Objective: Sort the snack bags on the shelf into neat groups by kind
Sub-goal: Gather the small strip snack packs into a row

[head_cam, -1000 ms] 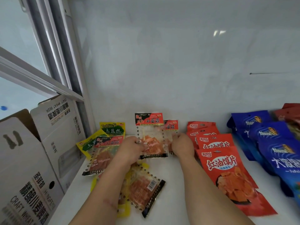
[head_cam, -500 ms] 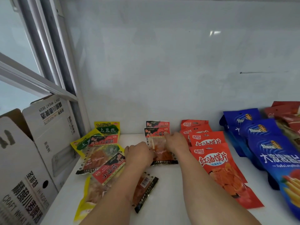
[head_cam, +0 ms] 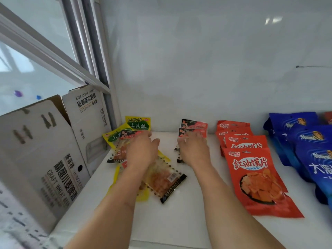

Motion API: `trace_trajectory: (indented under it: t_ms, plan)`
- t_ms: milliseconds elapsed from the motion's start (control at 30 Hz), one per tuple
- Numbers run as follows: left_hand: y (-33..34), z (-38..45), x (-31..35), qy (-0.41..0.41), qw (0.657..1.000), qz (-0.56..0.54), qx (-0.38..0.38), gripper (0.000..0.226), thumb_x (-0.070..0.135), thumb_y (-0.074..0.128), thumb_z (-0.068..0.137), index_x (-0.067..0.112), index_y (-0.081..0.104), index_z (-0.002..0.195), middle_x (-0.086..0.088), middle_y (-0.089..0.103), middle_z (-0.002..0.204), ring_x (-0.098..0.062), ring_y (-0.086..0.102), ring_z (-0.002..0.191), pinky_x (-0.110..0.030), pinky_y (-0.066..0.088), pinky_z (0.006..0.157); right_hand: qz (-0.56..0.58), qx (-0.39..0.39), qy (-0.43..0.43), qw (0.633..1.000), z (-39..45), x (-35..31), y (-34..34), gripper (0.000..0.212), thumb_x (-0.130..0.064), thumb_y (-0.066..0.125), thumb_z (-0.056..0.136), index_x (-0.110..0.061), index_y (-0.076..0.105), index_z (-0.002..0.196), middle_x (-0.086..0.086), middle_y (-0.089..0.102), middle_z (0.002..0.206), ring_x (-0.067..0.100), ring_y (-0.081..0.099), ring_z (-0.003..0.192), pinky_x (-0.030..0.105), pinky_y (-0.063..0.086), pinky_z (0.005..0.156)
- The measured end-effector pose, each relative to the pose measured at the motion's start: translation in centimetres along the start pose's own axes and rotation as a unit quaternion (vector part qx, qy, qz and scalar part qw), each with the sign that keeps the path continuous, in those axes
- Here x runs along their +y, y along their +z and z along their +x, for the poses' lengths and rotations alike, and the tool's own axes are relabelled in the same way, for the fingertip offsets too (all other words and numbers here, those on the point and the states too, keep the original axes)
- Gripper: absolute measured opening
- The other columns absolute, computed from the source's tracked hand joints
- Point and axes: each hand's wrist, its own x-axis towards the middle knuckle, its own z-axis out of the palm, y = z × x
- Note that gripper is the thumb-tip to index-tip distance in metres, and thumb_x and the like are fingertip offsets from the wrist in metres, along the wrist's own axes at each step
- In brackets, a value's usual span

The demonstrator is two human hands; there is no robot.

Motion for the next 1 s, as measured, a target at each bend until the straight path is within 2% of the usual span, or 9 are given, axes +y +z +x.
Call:
trace_trajectory:
  t_ms: [100,233,400,500,633,700,800,900,1000]
  plan:
    - [-1.8,-0.3,-2.5,-0.028,0.997,-0.027,0.068,0.034,0.029,0.060,0.094,0.009,0.067,0.121,-0.012,0.069,0.119,-0.035,0.061,0.112,-0.042,0.051,0.092,0.005,-0.053,-0.062,0.997,-2.5,-1.7,0.9,0.052,-0.049,0.047,0.100,-0.018,0.051,0.143,0.004,0.055,0.144,0.024,0.051,0.130,0.038,0.044,0.102]
    - [-3.1,-0.3,-5.4,-0.074,0.994,0.016,0.076,0.043,0.035,0.055,0.090,0.007,0.064,0.123,-0.020,0.064,0.126,-0.040,0.057,0.115,-0.048,0.050,0.096,-0.066,-0.120,-0.071,0.988,-4.9,-3.7,1.6,0.059,-0.057,0.046,0.098,-0.021,0.048,0.145,0.006,0.054,0.142,0.027,0.051,0.129,0.038,0.046,0.097]
    - [-2.8,0.0,-8.5,-0.119,0.988,0.092,-0.021,0.076,0.075,0.039,0.082,0.026,0.055,0.139,-0.012,0.054,0.147,-0.039,0.052,0.128,-0.050,0.045,0.102,-0.100,-0.104,-0.014,0.990,-6.8,-4.7,1.8,0.067,-0.061,0.052,0.093,-0.020,0.044,0.144,0.010,0.043,0.151,0.030,0.045,0.135,0.040,0.044,0.099]
    - [-3.1,-0.3,-8.8,-0.124,0.988,0.087,-0.038,0.079,0.069,0.054,0.088,0.016,0.046,0.147,-0.014,0.047,0.153,-0.039,0.042,0.138,-0.049,0.039,0.110,-0.105,-0.091,0.019,0.990,-7.9,-5.4,2.4,0.074,-0.063,0.057,0.090,-0.019,0.041,0.146,0.009,0.036,0.156,0.029,0.039,0.140,0.040,0.042,0.102]
    - [-3.1,0.0,-8.6,-0.109,0.993,0.042,-0.014,0.083,0.064,0.066,0.077,0.025,0.045,0.148,-0.015,0.053,0.146,-0.040,0.048,0.132,-0.049,0.041,0.107,-0.090,-0.061,0.057,0.992,-8.7,-5.7,2.9,0.083,-0.063,0.062,0.086,-0.015,0.037,0.149,0.009,0.035,0.157,0.031,0.033,0.144,0.041,0.038,0.108]
    - [-3.1,0.1,-8.5,-0.124,0.992,0.020,-0.013,0.081,0.055,0.071,0.077,0.020,0.046,0.145,-0.016,0.055,0.142,-0.039,0.051,0.129,-0.047,0.044,0.105,-0.066,-0.056,0.078,0.993,-8.9,-5.6,3.0,0.086,-0.061,0.066,0.085,-0.014,0.036,0.150,0.009,0.036,0.157,0.030,0.034,0.144,0.040,0.038,0.108]
    - [-2.7,0.4,-8.5,-0.135,0.991,-0.027,0.001,0.069,0.046,0.075,0.076,0.012,0.054,0.133,-0.017,0.063,0.128,-0.039,0.059,0.119,-0.046,0.053,0.096,-0.002,-0.040,0.111,0.993,-9.2,-5.4,2.7,0.083,-0.053,0.073,0.084,-0.011,0.039,0.147,0.009,0.047,0.150,0.030,0.046,0.136,0.039,0.043,0.102]
    - [-2.0,1.3,-9.3,-0.148,0.982,-0.117,-0.004,0.057,0.044,0.077,0.065,0.019,0.064,0.114,-0.011,0.072,0.111,-0.036,0.068,0.099,-0.047,0.059,0.085,0.031,-0.055,0.136,0.989,-9.3,-5.1,2.1,0.060,-0.040,0.071,0.090,-0.008,0.050,0.136,0.010,0.057,0.138,0.030,0.056,0.124,0.035,0.046,0.094]
    - [-3.2,0.3,-8.2,-0.152,0.971,-0.183,-0.008,0.033,0.031,0.076,0.079,0.022,0.067,0.109,-0.005,0.073,0.105,-0.032,0.068,0.093,-0.045,0.059,0.083,0.055,-0.062,0.144,0.986,-9.3,-5.0,1.5,0.047,-0.033,0.071,0.089,-0.010,0.055,0.127,0.010,0.063,0.126,0.028,0.061,0.113,0.035,0.050,0.089]
